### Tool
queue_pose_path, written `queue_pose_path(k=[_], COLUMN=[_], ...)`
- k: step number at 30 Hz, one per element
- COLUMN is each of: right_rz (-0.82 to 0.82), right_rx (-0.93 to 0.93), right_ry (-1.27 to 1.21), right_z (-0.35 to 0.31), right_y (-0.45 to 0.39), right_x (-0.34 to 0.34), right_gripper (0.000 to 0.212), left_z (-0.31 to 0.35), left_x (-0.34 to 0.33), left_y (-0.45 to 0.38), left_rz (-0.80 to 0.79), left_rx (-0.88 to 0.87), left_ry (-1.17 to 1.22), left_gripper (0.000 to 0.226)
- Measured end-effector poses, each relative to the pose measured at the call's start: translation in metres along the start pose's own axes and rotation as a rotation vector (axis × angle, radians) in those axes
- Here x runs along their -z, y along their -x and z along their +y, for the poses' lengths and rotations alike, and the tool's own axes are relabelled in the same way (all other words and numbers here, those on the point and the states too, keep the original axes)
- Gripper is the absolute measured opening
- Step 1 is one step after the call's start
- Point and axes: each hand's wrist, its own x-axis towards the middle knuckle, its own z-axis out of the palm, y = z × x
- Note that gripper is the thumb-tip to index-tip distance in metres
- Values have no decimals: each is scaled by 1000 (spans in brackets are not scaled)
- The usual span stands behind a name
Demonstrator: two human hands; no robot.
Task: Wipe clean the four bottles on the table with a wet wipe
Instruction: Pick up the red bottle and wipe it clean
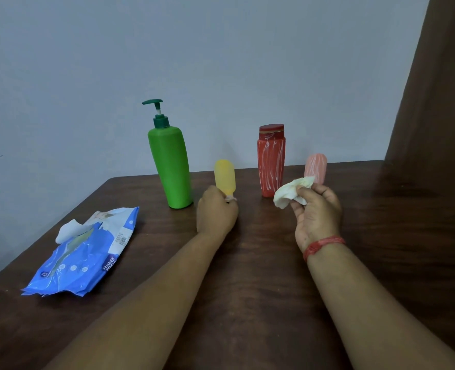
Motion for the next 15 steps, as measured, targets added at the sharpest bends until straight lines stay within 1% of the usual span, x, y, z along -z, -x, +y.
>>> queue_pose_path(k=[2, 4, 5, 7, 11, 15], right_rz=[57, 105, 124, 158, 200, 209], right_rx=[3, 9, 18, 43, 77, 70], right_ry=[-65, -109, -125, -138, -148, -163], right_z=[-7, -12, -14, -16, -17, -16], right_y=[-6, -9, -10, -10, -12, -16], right_x=[5, 9, 10, 12, 13, 13], right_gripper=[23, 23, 22, 23, 24, 24], left_z=[4, 11, 16, 27, 48, 59], left_x=[-3, -11, -17, -28, -50, -66], left_y=[8, 11, 11, 8, -3, -18], left_rz=[-66, -143, -179, -208, -196, -170], left_rx=[-175, -298, -309, -282, -180, -37], left_ry=[-36, -72, -58, 13, 178, 270], left_gripper=[20, 29, 36, 45, 54, 54])
